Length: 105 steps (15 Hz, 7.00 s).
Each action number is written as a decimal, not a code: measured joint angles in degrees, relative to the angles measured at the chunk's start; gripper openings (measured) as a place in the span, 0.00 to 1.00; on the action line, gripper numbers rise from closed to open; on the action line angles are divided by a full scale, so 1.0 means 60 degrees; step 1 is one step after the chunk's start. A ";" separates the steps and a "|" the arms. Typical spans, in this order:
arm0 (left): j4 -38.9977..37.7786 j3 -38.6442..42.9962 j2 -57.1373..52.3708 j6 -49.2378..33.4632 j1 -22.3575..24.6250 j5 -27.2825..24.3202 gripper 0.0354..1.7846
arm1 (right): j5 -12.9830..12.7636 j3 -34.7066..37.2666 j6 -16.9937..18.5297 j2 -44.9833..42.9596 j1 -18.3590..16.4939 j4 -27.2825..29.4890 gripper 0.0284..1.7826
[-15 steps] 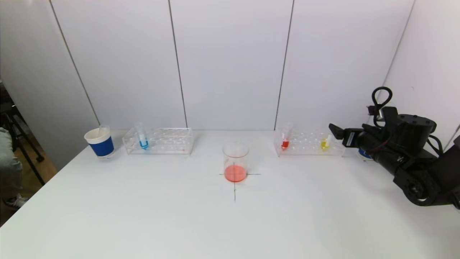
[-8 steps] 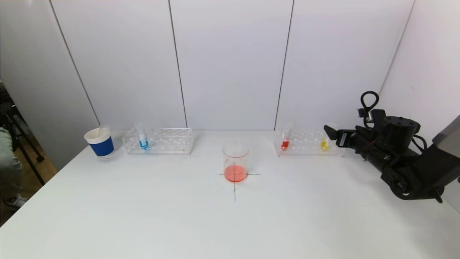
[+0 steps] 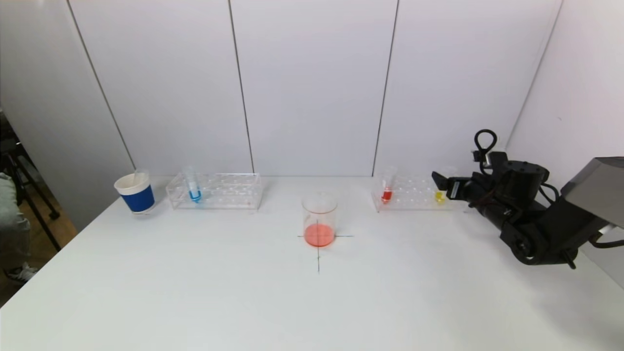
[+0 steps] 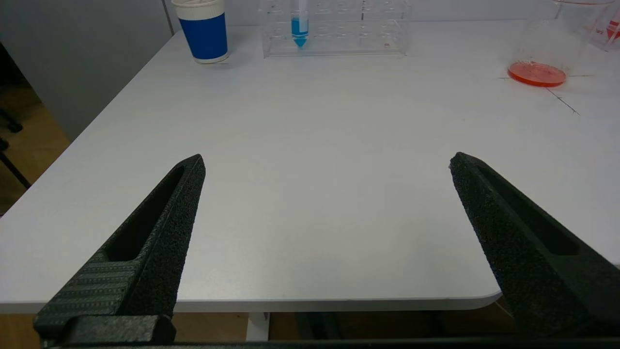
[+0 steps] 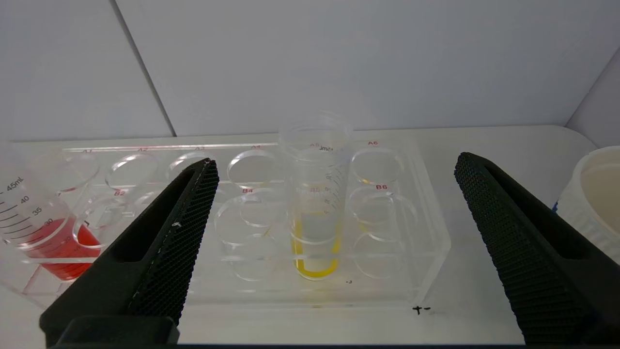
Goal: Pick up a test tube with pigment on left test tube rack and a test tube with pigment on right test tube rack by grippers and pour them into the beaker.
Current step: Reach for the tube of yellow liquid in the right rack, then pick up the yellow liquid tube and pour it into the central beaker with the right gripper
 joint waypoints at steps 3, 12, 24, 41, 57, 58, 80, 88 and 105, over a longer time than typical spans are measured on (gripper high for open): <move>0.0000 0.0000 0.0000 0.0000 0.0004 -0.0004 0.99 | -0.0081 -0.0335 -0.0063 0.0299 0.0022 0.0059 0.99; 0.0000 0.0000 0.0004 0.0000 0.0000 0.0000 0.99 | -0.0077 -0.0620 -0.0081 0.0520 0.0043 0.0095 0.99; -0.0004 0.0000 0.0012 0.0004 0.0004 0.0000 0.99 | -0.0091 -0.1254 -0.0110 0.0823 0.0075 0.0284 0.99; 0.0000 0.0000 0.0016 0.0000 0.0000 0.0000 0.99 | -0.0095 -0.1404 -0.0211 0.1052 0.0116 0.0280 0.96; 0.0000 0.0000 0.0016 0.0000 0.0000 0.0000 0.99 | -0.0091 -0.1432 -0.0219 0.1059 0.0116 0.0297 0.27; 0.0000 0.0000 0.0016 0.0004 0.0000 0.0000 0.99 | -0.0091 -0.1432 -0.0223 0.1059 0.0116 0.0297 0.27; 0.0000 0.0000 0.0016 0.0004 0.0004 0.0000 0.99 | 0.0059 -0.5155 -0.0628 -0.2586 0.0128 0.7392 0.27; 0.0000 0.0000 0.0016 0.0004 0.0004 0.0004 0.99 | 0.0254 -0.7965 -0.0935 -0.2792 0.1227 1.0992 0.27; 0.0000 0.0000 0.0016 0.0000 0.0004 0.0004 0.99 | 0.3119 -0.7723 -0.4399 -0.1942 0.3767 1.0153 0.27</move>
